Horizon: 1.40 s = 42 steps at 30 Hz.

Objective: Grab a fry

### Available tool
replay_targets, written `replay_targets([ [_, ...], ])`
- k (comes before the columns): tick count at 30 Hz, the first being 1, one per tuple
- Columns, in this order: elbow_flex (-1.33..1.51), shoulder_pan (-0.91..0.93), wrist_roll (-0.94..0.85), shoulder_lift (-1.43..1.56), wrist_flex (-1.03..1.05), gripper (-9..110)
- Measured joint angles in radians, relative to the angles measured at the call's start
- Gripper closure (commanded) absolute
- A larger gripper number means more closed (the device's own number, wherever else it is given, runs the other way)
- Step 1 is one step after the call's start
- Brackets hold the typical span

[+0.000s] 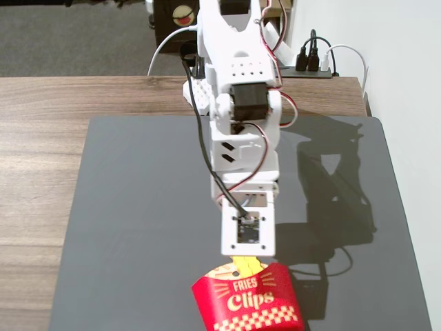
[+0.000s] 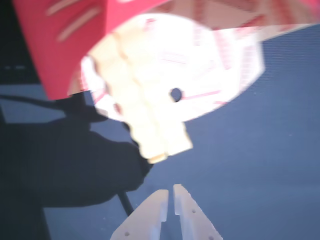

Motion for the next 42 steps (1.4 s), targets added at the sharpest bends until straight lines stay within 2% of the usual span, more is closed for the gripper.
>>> replay_targets([
  [3, 0.000, -0.005, 0.000, 0.000, 0.000, 100],
  [7, 0.000, -0.008, -0.008, 0.000, -0.009, 87],
  [10, 0.000, -0.002, -0.009, 0.000, -0.028, 87],
  [11, 0.000, 0.000, -0.017, 0.000, -0.028, 83],
  [14, 0.000, 0.000, -0.031, -0.002, -0.028, 82],
  [16, 0.000, 0.002, -0.035, -0.002, -0.028, 78],
  [42, 0.018, 0.025, -0.043, -0.115, -0.161, 79],
])
